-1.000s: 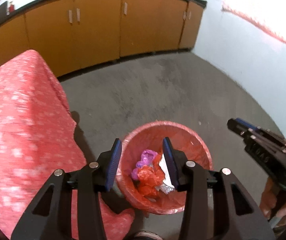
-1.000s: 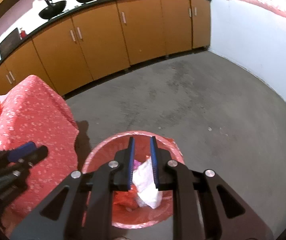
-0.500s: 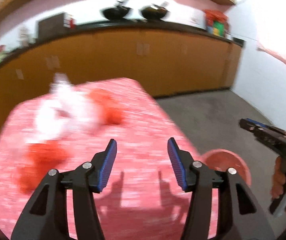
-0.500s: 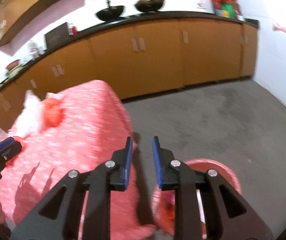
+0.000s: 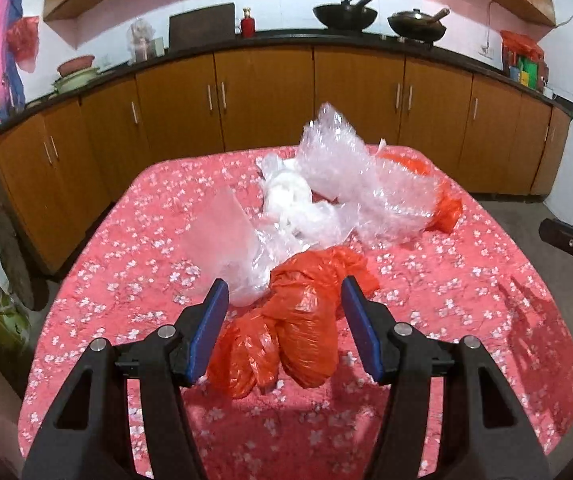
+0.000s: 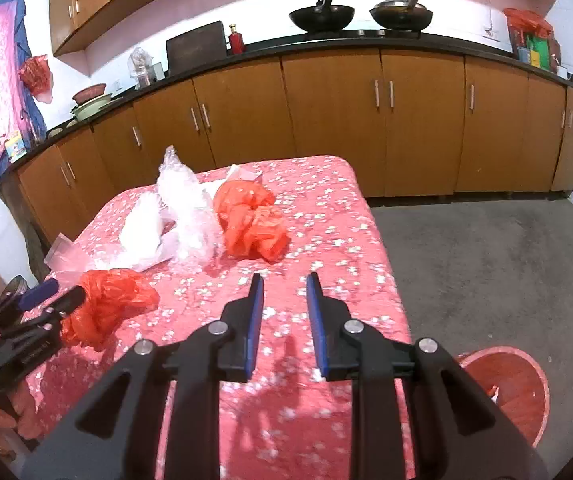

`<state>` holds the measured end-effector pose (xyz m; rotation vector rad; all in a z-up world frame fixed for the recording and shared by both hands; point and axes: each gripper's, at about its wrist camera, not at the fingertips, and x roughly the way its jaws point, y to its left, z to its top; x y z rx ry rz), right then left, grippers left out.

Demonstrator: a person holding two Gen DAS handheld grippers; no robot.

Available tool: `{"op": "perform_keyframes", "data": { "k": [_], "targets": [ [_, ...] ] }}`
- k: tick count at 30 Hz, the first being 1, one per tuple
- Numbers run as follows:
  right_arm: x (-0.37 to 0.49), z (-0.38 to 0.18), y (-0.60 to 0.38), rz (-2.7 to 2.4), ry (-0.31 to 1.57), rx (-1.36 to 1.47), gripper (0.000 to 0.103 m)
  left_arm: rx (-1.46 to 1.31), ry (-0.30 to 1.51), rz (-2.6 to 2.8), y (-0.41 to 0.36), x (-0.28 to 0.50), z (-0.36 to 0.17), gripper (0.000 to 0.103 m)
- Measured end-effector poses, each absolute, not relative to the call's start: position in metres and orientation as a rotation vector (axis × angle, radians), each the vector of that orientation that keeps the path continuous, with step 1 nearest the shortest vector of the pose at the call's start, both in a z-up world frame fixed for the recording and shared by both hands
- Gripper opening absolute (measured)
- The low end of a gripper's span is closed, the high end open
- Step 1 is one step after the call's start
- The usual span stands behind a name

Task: Collect trash
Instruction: 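Grasp a red bag with the left tool while the right tool grasps another red bag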

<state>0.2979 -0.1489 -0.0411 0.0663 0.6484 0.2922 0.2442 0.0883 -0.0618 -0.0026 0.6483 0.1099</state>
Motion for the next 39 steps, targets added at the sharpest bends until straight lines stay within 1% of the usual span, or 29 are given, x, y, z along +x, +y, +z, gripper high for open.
{"op": "perform_keyframes", "data": {
  "k": [5, 6, 8, 12, 13, 15, 27, 30, 35, 36, 37, 39],
  "targets": [
    [0.307, -0.046, -0.140, 0.281, 0.666, 0.061, 0.023, -0.008, 0.671, 0.066, 0.090, 0.250, -0.066, 0.045],
    [0.309, -0.047, -0.137, 0.281, 0.667, 0.060, 0.023, -0.002, 0.672, 0.061, 0.089, 0.250, -0.067, 0.039],
    [0.312, -0.049, -0.133, 0.281, 0.670, 0.056, 0.023, 0.006, 0.675, 0.055, 0.087, 0.254, -0.069, 0.036],
    [0.320, -0.052, -0.126, 0.287, 0.673, 0.051, 0.023, 0.012, 0.679, 0.049, 0.091, 0.259, -0.070, 0.024],
    [0.323, -0.052, -0.123, 0.287, 0.672, 0.050, 0.023, 0.012, 0.676, 0.051, 0.093, 0.259, -0.070, 0.021],
    [0.330, -0.053, -0.120, 0.287, 0.671, 0.054, 0.023, 0.001, 0.674, 0.050, 0.101, 0.261, -0.069, 0.019],
    [0.389, -0.056, -0.103, 0.285, 0.700, 0.135, 0.023, -0.061, 0.668, 0.096, 0.147, 0.271, -0.067, 0.018],
    [0.401, -0.058, -0.093, 0.296, 0.716, 0.140, 0.034, -0.062, 0.671, 0.088, 0.150, 0.270, -0.069, 0.018],
    [0.413, -0.071, -0.079, 0.283, 0.763, 0.090, 0.034, -0.043, 0.669, 0.079, 0.145, 0.270, -0.068, 0.019],
    [0.413, -0.074, -0.078, 0.284, 0.769, 0.082, 0.030, -0.044, 0.670, 0.079, 0.145, 0.271, -0.068, 0.020],
    [0.413, -0.076, -0.078, 0.283, 0.773, 0.069, 0.020, -0.047, 0.672, 0.080, 0.144, 0.271, -0.068, 0.021],
    [0.413, -0.076, -0.079, 0.281, 0.775, 0.070, 0.015, -0.058, 0.675, 0.083, 0.145, 0.272, -0.068, 0.021]
  ]
}}
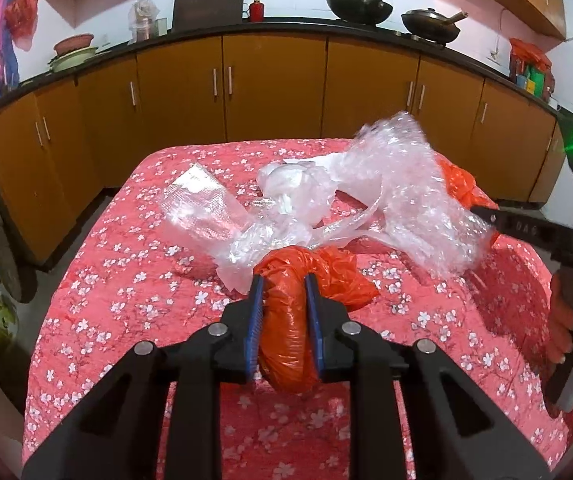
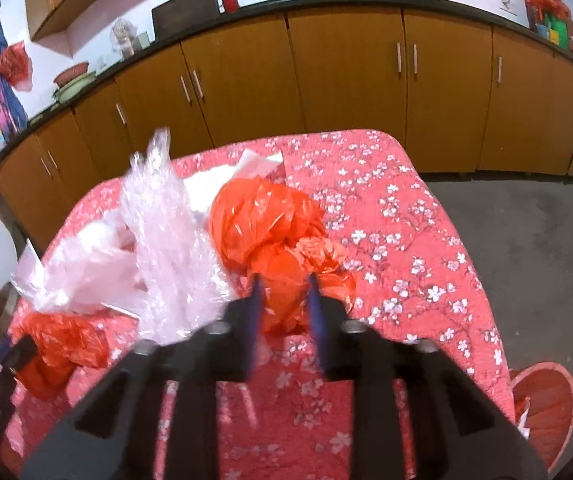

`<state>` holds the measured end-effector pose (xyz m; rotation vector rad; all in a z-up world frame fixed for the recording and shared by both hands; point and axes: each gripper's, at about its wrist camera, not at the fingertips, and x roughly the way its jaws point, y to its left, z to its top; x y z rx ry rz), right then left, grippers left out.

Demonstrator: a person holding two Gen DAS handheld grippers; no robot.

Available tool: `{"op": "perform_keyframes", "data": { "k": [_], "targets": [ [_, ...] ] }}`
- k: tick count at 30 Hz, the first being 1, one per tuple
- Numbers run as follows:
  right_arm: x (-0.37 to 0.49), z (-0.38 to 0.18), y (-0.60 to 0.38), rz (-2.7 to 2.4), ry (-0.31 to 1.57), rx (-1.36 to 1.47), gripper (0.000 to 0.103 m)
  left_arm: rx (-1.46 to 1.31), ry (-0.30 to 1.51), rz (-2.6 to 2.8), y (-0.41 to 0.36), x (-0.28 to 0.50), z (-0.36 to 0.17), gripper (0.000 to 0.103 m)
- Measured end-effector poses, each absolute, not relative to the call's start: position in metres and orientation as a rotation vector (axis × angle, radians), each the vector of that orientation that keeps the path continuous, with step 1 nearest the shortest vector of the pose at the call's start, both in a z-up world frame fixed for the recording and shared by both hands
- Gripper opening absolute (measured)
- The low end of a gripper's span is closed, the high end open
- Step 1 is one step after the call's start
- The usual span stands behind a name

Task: Collect trash
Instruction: 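Grasp a red bag with the left tool while the right tool grasps another red bag, then lift both red bags and carry them toward the orange basket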

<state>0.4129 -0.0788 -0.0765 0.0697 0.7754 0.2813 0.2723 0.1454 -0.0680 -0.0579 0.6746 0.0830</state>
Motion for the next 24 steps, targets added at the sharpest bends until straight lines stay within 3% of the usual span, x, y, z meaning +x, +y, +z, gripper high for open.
{"op": "perform_keyframes", "data": {
  "k": [6, 24],
  "targets": [
    [0.401, -0.071, -0.083, 0.262, 0.736, 0.043, 0.008, -0.069, 0.676, 0.090, 0.148, 0.274, -0.068, 0.022],
    [0.345, -0.033, -0.124, 0.245, 0.644, 0.078, 0.007, -0.115, 0.608, 0.085, 0.151, 0.246, -0.039, 0.018]
  ]
}}
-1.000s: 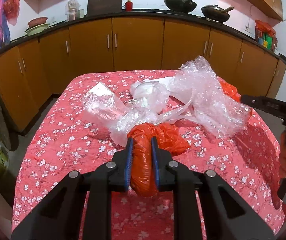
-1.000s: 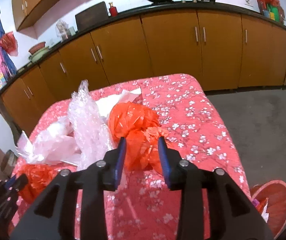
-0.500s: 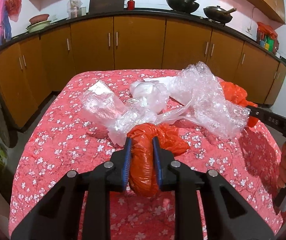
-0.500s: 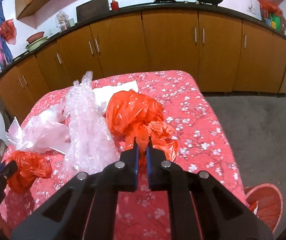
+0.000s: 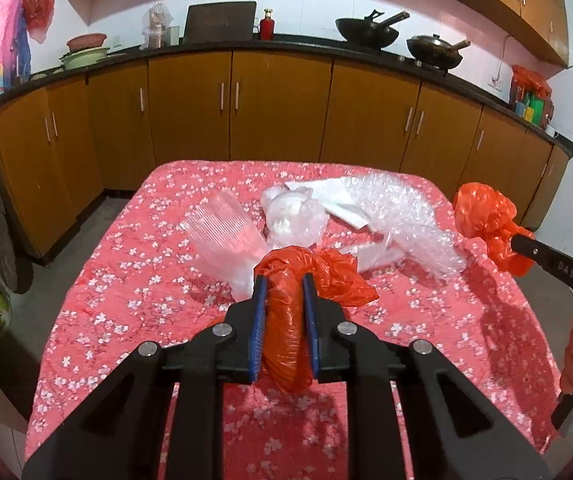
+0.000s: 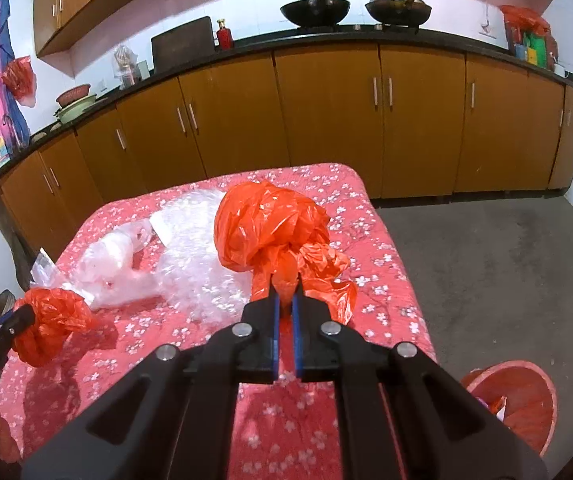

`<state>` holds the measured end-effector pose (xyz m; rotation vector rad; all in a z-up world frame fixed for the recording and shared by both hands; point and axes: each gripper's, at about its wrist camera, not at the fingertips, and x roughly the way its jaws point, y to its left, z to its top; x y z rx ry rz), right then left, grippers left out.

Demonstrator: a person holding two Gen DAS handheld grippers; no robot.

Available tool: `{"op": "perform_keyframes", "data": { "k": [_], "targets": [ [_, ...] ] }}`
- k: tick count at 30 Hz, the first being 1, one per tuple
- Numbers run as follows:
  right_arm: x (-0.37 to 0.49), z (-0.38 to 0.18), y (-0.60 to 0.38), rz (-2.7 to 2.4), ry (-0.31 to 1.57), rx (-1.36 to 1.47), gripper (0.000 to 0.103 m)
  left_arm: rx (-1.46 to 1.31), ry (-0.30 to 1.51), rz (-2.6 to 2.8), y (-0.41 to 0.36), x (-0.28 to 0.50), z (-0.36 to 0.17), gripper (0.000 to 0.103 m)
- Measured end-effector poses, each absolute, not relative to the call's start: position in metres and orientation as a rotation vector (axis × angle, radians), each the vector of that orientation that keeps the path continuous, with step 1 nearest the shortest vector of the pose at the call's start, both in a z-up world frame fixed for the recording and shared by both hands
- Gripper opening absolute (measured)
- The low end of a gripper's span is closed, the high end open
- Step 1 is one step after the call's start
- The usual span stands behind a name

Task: Collect trash
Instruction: 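Lift both red bags and carry them toward the orange basket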

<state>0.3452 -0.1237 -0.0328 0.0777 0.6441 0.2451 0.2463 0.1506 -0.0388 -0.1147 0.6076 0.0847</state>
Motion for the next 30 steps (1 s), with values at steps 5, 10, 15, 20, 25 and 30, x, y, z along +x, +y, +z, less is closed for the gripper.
{"op": "perform_keyframes", "data": {
  "k": [5, 10, 15, 20, 25, 30],
  "targets": [
    [0.327, -0.015, -0.130, 0.251, 0.604, 0.082, 0.007, -0.108, 0.572, 0.080, 0.143, 0.240, -0.023, 0.018],
    [0.307, 0.003, -0.146, 0.247, 0.566, 0.092, 0.007, -0.104, 0.541, 0.063, 0.128, 0.234, -0.008, 0.018],
    [0.290, 0.016, -0.165, 0.226, 0.539, 0.103, 0.007, -0.091, 0.514, 0.032, 0.105, 0.231, 0.004, 0.018],
    [0.272, 0.022, -0.187, 0.202, 0.521, 0.112, 0.007, -0.079, 0.498, -0.003, 0.079, 0.229, 0.011, 0.018],
    [0.251, 0.026, -0.213, 0.175, 0.501, 0.130, 0.007, -0.077, 0.493, -0.033, 0.055, 0.229, 0.014, 0.018],
    [0.233, 0.027, -0.241, 0.139, 0.484, 0.142, 0.007, -0.062, 0.495, -0.074, 0.022, 0.230, 0.015, 0.018]
  ]
}}
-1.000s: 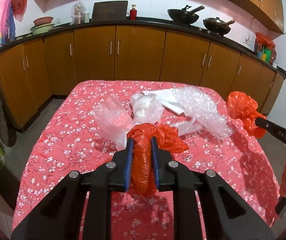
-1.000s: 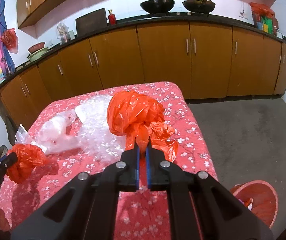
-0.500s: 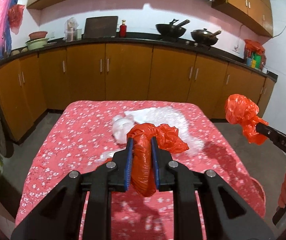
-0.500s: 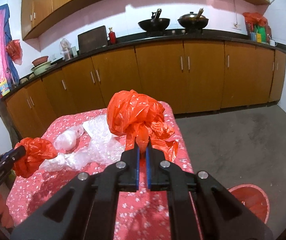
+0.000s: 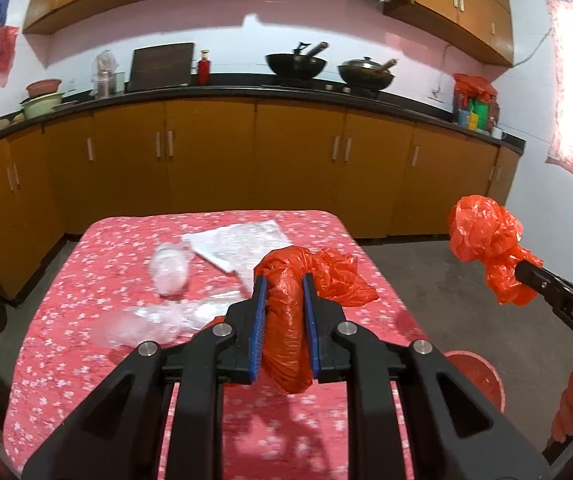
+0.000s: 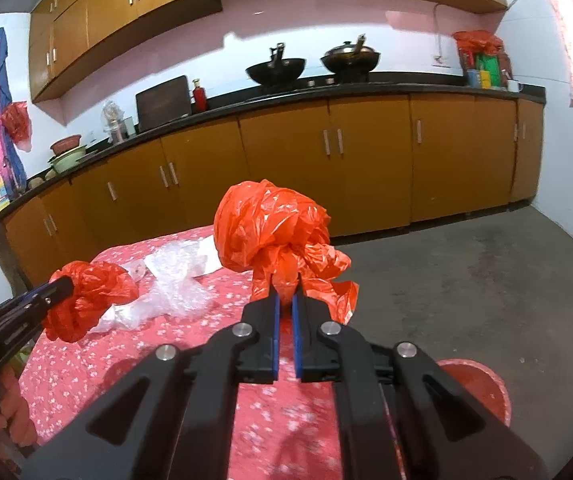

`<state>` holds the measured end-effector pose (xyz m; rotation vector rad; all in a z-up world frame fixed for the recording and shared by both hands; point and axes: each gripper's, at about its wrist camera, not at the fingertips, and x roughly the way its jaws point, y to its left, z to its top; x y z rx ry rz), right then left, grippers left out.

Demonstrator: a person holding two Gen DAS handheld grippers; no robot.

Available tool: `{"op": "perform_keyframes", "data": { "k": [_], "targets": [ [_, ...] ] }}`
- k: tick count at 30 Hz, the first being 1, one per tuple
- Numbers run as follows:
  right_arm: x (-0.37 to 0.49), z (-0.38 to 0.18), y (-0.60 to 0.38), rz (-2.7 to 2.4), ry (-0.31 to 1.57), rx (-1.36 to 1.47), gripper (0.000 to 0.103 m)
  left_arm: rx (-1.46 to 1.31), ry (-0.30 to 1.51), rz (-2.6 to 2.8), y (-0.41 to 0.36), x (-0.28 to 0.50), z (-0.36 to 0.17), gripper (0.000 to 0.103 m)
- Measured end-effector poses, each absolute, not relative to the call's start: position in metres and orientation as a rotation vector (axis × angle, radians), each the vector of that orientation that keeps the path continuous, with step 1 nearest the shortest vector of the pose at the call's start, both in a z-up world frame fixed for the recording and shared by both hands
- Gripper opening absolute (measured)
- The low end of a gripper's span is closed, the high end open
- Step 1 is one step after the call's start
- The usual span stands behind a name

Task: Collect trash
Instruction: 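Lift both red bags and carry them toward the orange basket, then open both tools over the basket to drop the red bags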

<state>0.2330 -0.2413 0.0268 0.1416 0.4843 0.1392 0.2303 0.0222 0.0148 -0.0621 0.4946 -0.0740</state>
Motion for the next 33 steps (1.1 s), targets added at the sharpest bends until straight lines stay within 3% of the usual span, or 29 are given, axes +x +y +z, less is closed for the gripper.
{"op": "perform_keyframes", "data": {
  "k": [33],
  "targets": [
    [0.173, -0.052, -0.450, -0.205, 0.568, 0.274, 0.007, 0.109, 0.628, -0.407, -0.224, 0.229, -0.041, 0.018]
  ]
}}
